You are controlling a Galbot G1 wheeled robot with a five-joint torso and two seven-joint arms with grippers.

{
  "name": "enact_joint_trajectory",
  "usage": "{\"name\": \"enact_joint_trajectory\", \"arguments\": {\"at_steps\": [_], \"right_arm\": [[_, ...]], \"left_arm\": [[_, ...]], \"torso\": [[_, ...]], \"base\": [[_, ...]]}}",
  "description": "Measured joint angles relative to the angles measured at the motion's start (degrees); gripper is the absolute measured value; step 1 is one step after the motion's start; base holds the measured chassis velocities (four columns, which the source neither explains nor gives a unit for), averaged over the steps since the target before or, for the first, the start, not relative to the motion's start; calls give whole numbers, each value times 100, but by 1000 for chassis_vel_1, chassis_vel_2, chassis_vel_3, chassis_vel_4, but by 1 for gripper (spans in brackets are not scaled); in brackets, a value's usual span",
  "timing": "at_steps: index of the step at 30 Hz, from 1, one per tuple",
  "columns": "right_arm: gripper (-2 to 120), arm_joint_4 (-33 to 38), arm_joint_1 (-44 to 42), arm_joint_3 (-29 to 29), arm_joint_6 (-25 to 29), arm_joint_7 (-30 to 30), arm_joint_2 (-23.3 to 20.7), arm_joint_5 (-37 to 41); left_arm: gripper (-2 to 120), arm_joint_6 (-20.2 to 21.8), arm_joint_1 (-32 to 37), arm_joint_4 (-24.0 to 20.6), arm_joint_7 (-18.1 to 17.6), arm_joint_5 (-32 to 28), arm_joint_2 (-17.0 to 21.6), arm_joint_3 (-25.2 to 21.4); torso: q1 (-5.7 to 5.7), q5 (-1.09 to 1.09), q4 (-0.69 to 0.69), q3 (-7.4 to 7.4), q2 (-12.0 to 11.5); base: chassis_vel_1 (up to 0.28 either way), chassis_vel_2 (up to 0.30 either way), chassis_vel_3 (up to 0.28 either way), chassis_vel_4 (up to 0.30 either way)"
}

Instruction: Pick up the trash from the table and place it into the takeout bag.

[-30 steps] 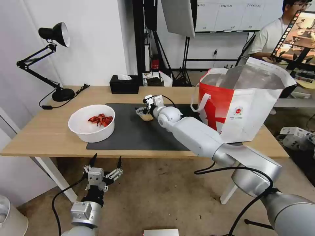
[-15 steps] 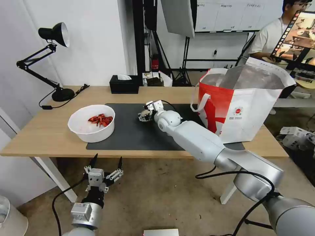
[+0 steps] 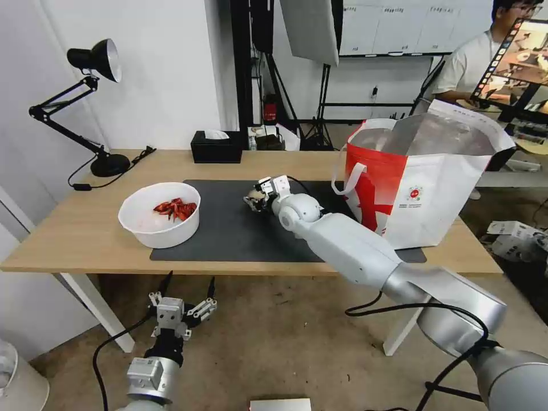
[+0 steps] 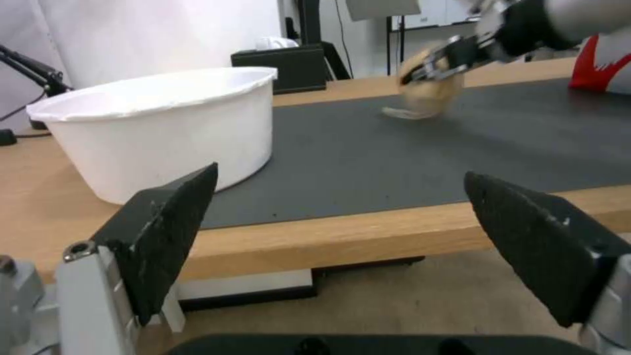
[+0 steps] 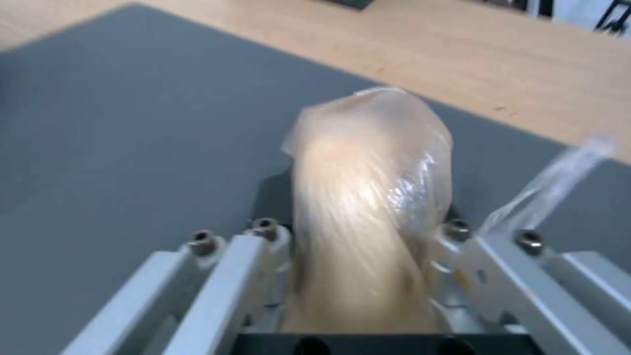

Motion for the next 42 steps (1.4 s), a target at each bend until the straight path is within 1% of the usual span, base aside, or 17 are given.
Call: {"name": "enact_joint_trajectory", "arguments": {"at_steps": [1, 4, 5, 8, 9, 11, 12, 15, 18, 23, 25, 27, 28, 29, 31, 36, 42], "right_arm": [[22, 0, 0, 0, 0, 0, 0, 0], [13, 988, -263, 157, 264, 163, -567, -80], [13, 988, -263, 157, 264, 163, -567, -80], [8, 1861, -537, 495, 731, -16, -1265, -353], [8, 1861, -537, 495, 731, -16, -1265, -353], [8, 2359, -683, 748, 1010, -192, -1712, -514], [8, 2359, -683, 748, 1010, -192, -1712, -514], [8, 2705, -775, 942, 1112, -269, -2016, -597], [7, 3312, -916, 1330, 1216, -367, -2529, -633], [7, 3541, -921, 1629, 1443, -357, -2795, -760], [7, 3545, -868, 1731, 1524, -239, -2851, -901], [7, 3535, -724, 1862, 1433, 347, -2901, -1124], [7, 3535, -724, 1862, 1433, 347, -2901, -1124], [7, 3498, -632, 1920, 1216, 860, -2928, -1152], [7, 3424, -559, 2010, 941, 1365, -3009, -1010], [7, 3393, -566, 2155, 637, 1786, -3166, -652], [7, 3339, -624, 2316, 173, 2453, -3281, 115]], "left_arm": [[100, 0, 0, 0, 0, 0, 0, 0], [100, -2, 52, -52, 3, 20, -6, -3], [100, -2, 52, -52, 3, 20, -6, -3], [100, -2, 79, -91, 3, 78, -31, 43], [100, -2, 79, -91, 3, 78, -31, 43], [100, -2, 86, -107, 5, 116, -53, 75], [100, -2, 86, -107, 5, 116, -53, 75], [100, -2, 99, -121, 8, 141, -63, 95], [100, -2, 126, -162, 8, 175, -76, 101], [100, -2, 141, -211, 8, 202, -92, 123], [100, -2, 147, -228, 8, 216, -100, 141], [100, -2, 157, -254, 9, 238, -119, 165], [100, -2, 157, -254, 9, 238, -119, 165], [100, -2, 175, -270, 23, 255, -130, 179], [100, -2, 198, -299, 53, 276, -138, 196], [100, -1, 209, -313, 72, 282, -139, 209], [100, -2, 209, -306, 96, 312, -133, 258]], "torso": [[0, 0, 0, 0, 0], [-1, 1, 1, 0, 0], [-1, 1, 1, 0, 0], [0, 1, -1, 0, 0], [0, 1, -1, 0, 0], [-1, 1, -2, 0, 0], [-1, 1, -2, 0, 0], [0, 1, -1, -1, 0], [-1, 0, -1, -1, 0], [-1, 0, -1, -1, 0], [-1, 0, 0, 0, 0], [-1, -2, 0, -1, 0], [-1, -2, 0, -1, 0], [-1, -1, 1, -1, 0], [0, -1, 1, 0, 0], [0, 0, 0, 0, 0], [0, -1, 0, 0, 0]], "base": [[0, 0, 0, 0], [0, 0, 0, 0], [0, 0, 0, 0], [0, 0, 0, 0], [0, 0, 0, 0], [0, 0, 0, 0], [0, 0, 0, 0], [0, 0, 0, 0], [0, 0, 0, 0], [0, 0, 0, 0], [0, 0, 0, 0], [0, 0, 0, 0], [0, 0, 0, 0], [0, 0, 0, 0], [0, 0, 0, 0], [0, 0, 0, 0], [0, 0, 0, 0]]}}
